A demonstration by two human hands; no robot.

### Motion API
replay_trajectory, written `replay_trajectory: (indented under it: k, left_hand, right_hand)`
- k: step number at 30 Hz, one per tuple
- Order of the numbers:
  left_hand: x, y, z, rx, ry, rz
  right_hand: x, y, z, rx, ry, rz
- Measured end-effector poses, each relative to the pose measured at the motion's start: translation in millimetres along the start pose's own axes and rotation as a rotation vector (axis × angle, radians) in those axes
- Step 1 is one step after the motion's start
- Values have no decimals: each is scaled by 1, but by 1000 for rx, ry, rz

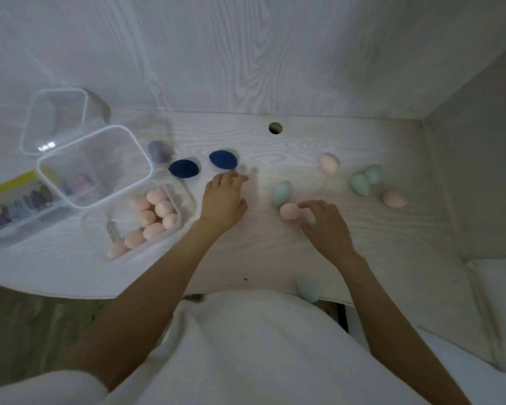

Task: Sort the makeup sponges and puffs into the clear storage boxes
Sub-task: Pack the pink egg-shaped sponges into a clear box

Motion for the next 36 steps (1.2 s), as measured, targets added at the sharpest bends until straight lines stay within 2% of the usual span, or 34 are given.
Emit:
replay_trajectory:
  k: [2, 5, 8, 11, 13, 16, 19, 22, 26, 30, 32, 36]
  left_hand:
    - [5, 8, -6, 25, 32, 80]
    - [8, 16, -10, 13, 21, 103]
    - [10, 14, -4, 3, -62, 99]
    - [4, 0, 13, -87, -201, 13]
    - [-9, -7, 29, -222, -296, 8]
    - [-38, -1, 47, -623, -379, 222]
    - [-75, 24, 53, -1007, -442, 476]
    - [-109, 52, 59, -1170, -495, 533]
    - [-150, 97, 66, -1033, -623, 580]
    - [-169, 135, 69, -768, -663, 601]
    - [-171, 151, 74, -600, -603, 610]
    - [-153, 169, 79, -66, -294, 560]
  right_hand:
    - [1, -5, -9, 6, 54, 25]
    - [5, -4, -16, 39, 63, 65]
    - [14, 3, -16, 47, 32, 91]
    - [22, 12, -13, -16, 85, 120]
    - [25, 20, -4, -18, 66, 163]
    - [24, 42, 14, 160, 17, 188]
    - [29, 74, 13, 298, 77, 226]
    - [37, 110, -1, 331, 182, 302]
    - [43, 164, -20, 331, 348, 471]
    - [50, 205, -39, 354, 403, 589]
    - [54, 219, -48, 380, 433, 567]
    - [64, 230, -56, 425, 460, 521]
Point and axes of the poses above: each hand's wrist, its own x-axis towards the middle knuckle, its own z-axis out of the back of the hand, y = z × x, the point moved 4 cm from there along x, towards the middle knuckle, and after that the axes turned 1 degree about -x, right-handed, at the moved point
